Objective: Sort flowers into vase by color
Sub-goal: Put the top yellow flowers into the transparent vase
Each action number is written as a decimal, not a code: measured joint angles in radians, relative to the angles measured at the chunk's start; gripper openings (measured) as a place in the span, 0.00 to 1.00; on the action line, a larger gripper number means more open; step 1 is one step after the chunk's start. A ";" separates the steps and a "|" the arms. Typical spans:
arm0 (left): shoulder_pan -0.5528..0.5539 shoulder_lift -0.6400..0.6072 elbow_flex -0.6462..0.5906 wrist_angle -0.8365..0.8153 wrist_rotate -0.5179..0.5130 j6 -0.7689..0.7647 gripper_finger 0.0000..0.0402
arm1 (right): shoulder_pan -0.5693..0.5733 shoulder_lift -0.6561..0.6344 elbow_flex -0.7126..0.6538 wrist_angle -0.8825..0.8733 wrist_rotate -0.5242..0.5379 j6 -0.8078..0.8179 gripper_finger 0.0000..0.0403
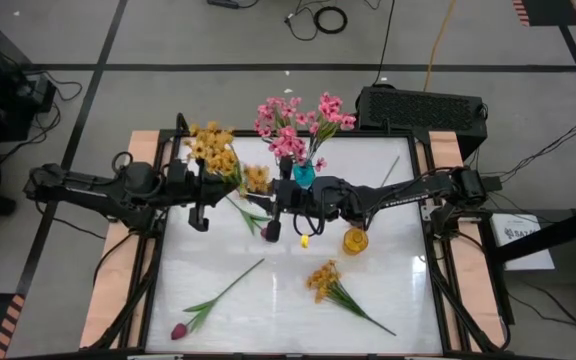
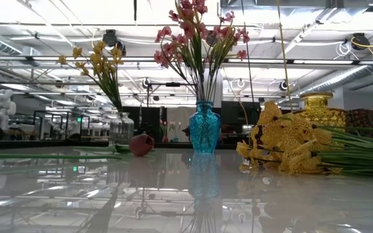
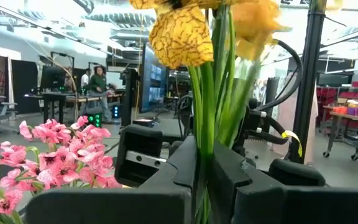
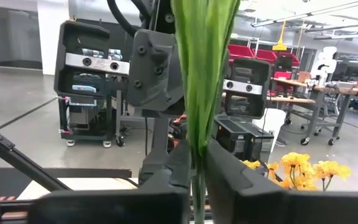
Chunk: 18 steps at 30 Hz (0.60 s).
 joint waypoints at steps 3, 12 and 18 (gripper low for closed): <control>0.000 -0.004 0.000 -0.010 0.021 -0.003 0.10 | 0.000 0.000 0.000 -0.001 0.001 0.001 0.04; -0.004 -0.059 0.109 -0.256 0.039 0.003 0.48 | -0.019 0.000 0.000 -0.027 0.000 0.012 0.01; -0.008 0.030 0.161 -0.299 -0.005 0.008 0.69 | -0.037 -0.001 0.000 -0.039 -0.008 0.027 0.01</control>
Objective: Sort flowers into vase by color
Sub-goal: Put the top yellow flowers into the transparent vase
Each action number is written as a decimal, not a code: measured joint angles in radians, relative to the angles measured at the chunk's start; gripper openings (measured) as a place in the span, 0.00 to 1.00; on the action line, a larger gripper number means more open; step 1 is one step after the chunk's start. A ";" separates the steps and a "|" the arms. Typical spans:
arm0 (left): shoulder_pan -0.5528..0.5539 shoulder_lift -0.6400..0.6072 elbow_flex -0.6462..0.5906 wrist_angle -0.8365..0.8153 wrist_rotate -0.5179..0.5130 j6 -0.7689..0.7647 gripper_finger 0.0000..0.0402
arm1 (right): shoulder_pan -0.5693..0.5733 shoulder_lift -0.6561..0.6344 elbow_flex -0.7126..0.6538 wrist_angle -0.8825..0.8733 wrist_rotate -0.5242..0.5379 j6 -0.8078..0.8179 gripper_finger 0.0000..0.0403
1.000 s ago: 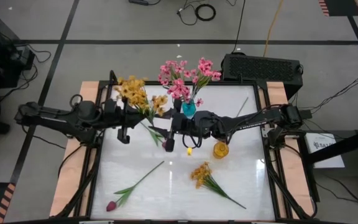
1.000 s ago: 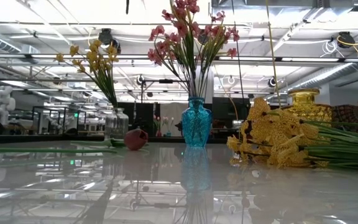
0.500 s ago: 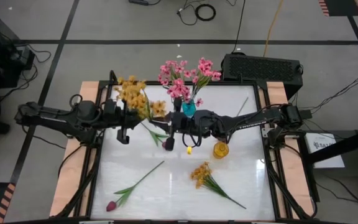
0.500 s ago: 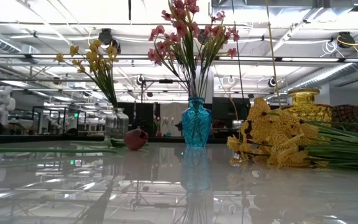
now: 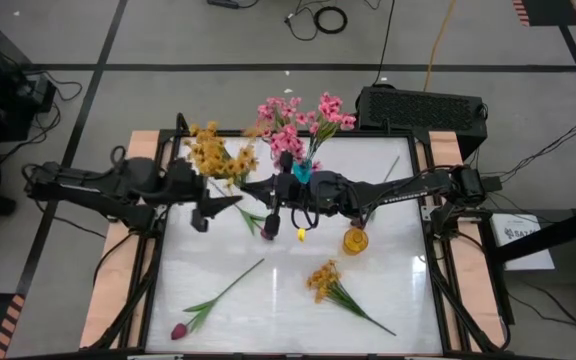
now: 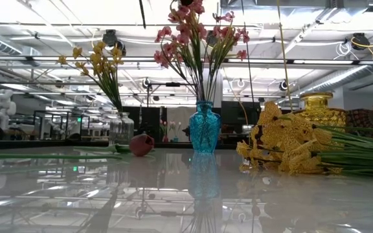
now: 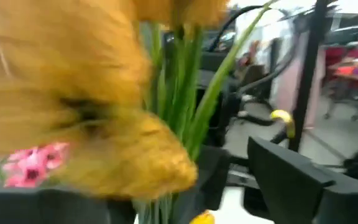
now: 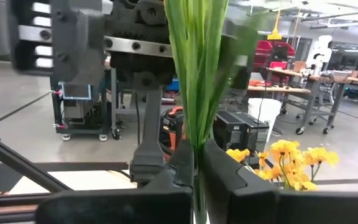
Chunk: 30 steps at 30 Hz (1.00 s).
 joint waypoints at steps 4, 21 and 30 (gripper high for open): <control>0.000 0.031 0.006 0.011 -0.094 0.025 0.72 | 0.000 0.000 0.000 -0.012 0.001 0.001 0.01; -0.027 -0.053 0.007 -0.068 -0.075 0.057 0.28 | 0.006 0.000 0.000 -0.030 0.000 0.000 0.00; -0.027 -0.045 0.006 -0.073 -0.072 0.074 0.23 | 0.006 0.000 0.000 -0.028 0.000 0.000 0.01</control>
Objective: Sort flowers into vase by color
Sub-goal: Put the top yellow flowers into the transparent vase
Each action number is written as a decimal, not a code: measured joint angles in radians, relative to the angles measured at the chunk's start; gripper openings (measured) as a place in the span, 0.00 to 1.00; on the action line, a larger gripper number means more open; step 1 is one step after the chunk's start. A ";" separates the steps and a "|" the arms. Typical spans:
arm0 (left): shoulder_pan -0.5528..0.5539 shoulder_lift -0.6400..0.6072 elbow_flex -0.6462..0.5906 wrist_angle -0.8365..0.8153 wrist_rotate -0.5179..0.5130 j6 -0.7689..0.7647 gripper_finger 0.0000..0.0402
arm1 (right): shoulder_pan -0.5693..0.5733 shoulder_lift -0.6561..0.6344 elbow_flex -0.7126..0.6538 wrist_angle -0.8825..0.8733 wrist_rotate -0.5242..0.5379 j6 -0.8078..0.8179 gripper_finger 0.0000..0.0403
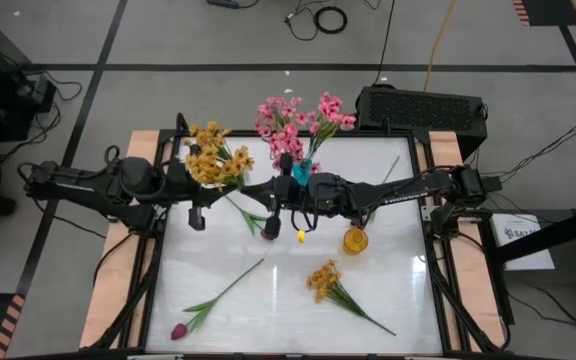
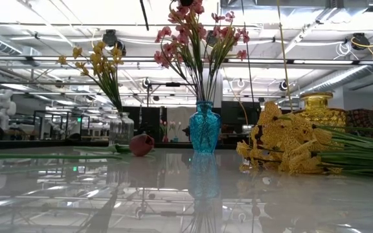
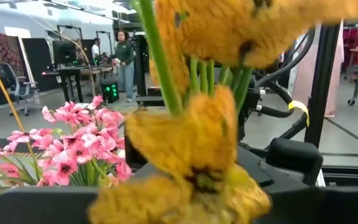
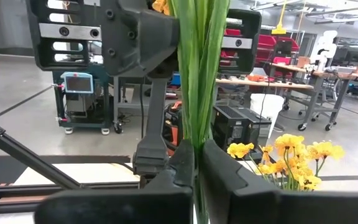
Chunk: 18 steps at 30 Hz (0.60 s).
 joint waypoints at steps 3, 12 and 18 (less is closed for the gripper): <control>0.000 -0.009 0.000 -0.001 0.000 0.004 0.15 | 0.000 0.000 0.000 0.002 -0.001 0.000 0.03; 0.025 -0.022 0.000 -0.047 0.007 0.058 0.04 | 0.001 0.000 0.000 -0.042 0.005 0.004 0.15; 0.133 -0.110 0.000 -0.112 -0.017 0.102 0.04 | 0.000 0.000 0.000 -0.184 0.045 0.063 0.32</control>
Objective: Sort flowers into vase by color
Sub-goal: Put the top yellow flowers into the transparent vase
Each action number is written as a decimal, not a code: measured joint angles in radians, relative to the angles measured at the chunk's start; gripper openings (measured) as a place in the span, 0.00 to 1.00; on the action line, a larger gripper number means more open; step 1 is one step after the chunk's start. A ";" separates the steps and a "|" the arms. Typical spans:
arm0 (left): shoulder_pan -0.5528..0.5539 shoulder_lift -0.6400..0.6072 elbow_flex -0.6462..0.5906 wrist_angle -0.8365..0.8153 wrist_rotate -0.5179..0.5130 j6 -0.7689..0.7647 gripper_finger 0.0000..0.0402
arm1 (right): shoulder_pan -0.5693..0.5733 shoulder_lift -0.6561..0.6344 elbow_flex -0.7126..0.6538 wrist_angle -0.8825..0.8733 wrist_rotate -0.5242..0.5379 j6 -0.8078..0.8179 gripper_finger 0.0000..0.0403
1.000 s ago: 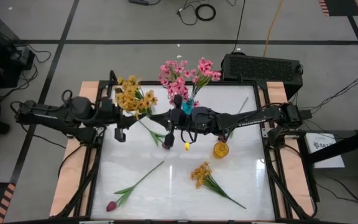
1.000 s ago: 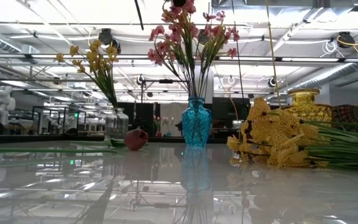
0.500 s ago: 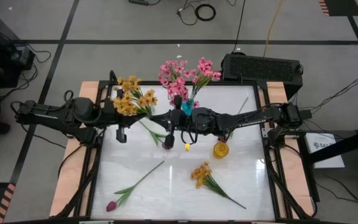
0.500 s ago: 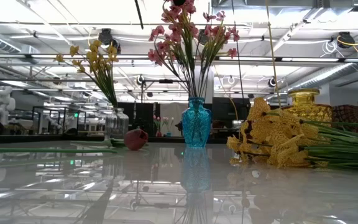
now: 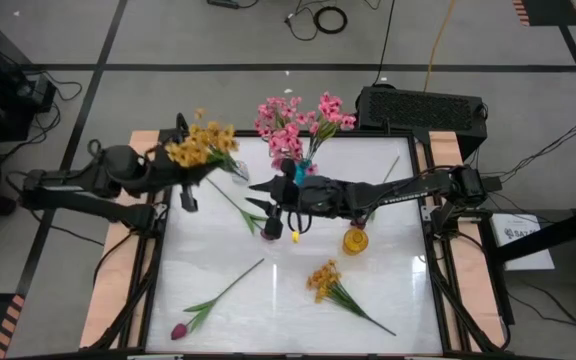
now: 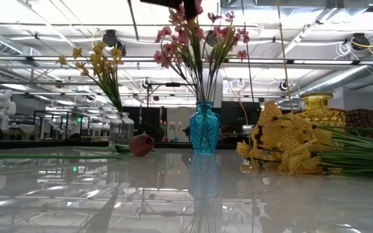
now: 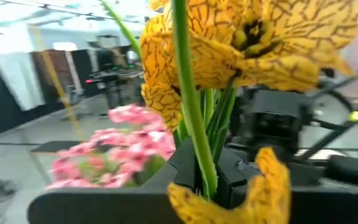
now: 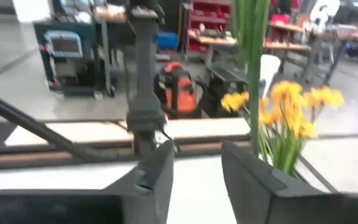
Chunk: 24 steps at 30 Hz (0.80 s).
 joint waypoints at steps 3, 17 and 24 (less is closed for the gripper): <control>0.065 -0.031 0.000 -0.043 -0.024 0.001 0.04 | 0.000 0.000 0.000 -0.035 0.017 0.004 0.39; 0.275 0.121 0.000 -0.174 -0.039 -0.055 0.04 | 0.014 0.000 0.000 -0.051 0.011 -0.033 0.47; 0.352 0.146 -0.033 -0.126 -0.112 -0.114 0.04 | 0.014 -0.048 0.000 -0.173 0.010 -0.037 0.47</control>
